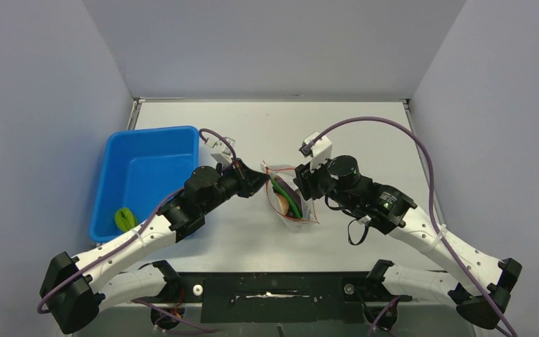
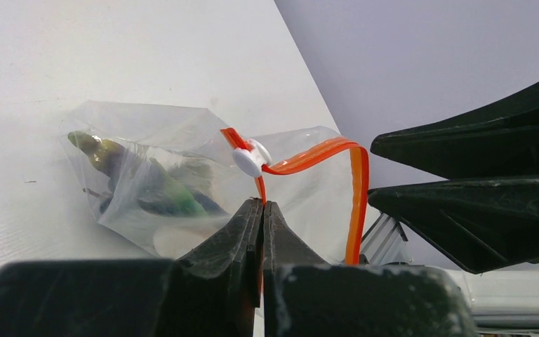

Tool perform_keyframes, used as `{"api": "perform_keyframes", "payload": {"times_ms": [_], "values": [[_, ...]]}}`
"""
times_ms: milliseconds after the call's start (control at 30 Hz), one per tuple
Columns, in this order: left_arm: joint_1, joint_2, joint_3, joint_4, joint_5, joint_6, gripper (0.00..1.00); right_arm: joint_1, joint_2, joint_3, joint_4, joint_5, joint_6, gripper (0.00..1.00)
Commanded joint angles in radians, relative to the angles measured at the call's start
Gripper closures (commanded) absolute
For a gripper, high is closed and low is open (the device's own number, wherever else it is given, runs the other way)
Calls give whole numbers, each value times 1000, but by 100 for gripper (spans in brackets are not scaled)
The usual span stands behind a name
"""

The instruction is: Place the food in the zip-top bag and seal the zipper

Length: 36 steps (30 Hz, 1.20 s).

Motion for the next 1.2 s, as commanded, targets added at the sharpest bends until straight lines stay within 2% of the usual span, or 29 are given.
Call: {"api": "perform_keyframes", "payload": {"times_ms": [0,167,533,633,767,867,1033,1167], "values": [[-2,6,52,87,-12,9,100,7,-3,25,-52,141,106,58],[-1,11,56,79,-16,17,100,7,-6,3,-79,147,131,51],[-2,23,72,66,-23,30,100,8,9,-42,-45,118,166,61],[-2,26,72,60,-29,34,100,7,14,-46,-42,111,168,72],[-1,25,73,59,-27,44,100,7,-22,-55,-7,86,153,99],[1,22,88,37,-29,63,100,7,-55,-59,30,91,163,100],[6,2,160,-105,-102,122,59,3,-51,-32,45,125,223,100],[11,-28,222,-248,-182,208,44,-11,-8,10,42,125,240,100]]}}
